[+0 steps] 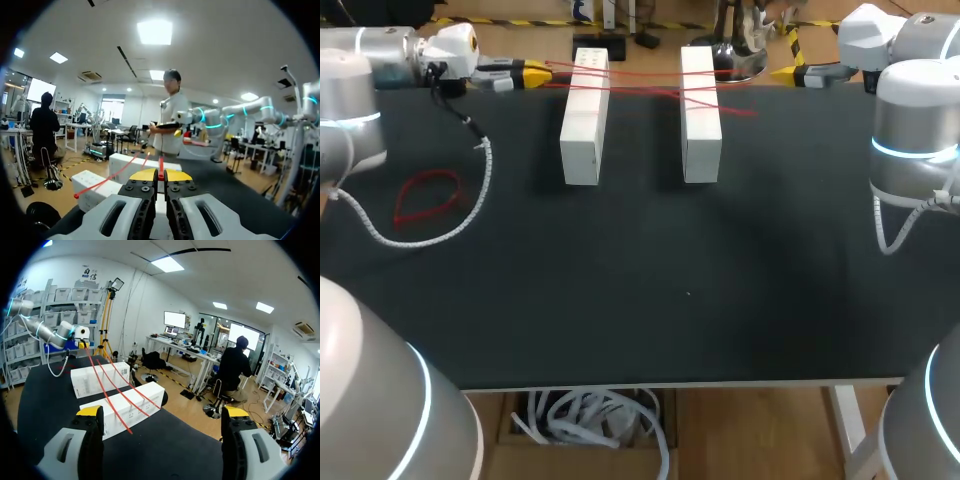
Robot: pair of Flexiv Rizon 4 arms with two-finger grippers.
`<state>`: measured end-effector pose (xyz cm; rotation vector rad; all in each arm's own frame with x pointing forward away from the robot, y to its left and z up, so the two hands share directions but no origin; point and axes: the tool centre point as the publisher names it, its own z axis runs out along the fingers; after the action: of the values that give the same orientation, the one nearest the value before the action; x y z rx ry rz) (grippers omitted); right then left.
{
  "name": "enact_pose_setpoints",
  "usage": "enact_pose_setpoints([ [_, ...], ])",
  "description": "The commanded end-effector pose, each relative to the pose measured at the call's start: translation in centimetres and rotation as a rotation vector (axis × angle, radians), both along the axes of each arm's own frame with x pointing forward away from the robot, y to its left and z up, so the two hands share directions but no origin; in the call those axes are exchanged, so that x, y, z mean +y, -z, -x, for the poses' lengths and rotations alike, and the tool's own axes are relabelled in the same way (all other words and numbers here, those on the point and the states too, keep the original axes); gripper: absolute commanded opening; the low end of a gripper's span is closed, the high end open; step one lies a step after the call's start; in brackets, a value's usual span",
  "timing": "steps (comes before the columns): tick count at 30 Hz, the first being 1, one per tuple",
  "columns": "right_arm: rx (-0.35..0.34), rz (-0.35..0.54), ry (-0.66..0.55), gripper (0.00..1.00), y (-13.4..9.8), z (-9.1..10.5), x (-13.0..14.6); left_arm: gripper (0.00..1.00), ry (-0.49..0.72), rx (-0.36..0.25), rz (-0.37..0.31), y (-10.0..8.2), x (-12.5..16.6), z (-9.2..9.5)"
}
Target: Grab the tape and strap the tape.
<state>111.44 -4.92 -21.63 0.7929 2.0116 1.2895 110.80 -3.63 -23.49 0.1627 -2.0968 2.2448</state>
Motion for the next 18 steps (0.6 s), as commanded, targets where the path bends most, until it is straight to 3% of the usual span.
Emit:
enact_pose_setpoints([
  [1,0.001,0.0,0.0,1.0,0.0,0.0,0.0,0.0,-0.019,-0.014,0.022,-1.2,-0.6,0.8],
  [10,0.001,0.0,0.0,1.0,0.0,0.0,0.0,0.0,0.012,-0.071,0.083,-4.4,-2.1,1.5],
  [18,0.001,0.0,0.0,1.0,0.0,0.0,0.0,0.0,0.028,-0.05,0.17,-6.3,-3.3,1.1],
])
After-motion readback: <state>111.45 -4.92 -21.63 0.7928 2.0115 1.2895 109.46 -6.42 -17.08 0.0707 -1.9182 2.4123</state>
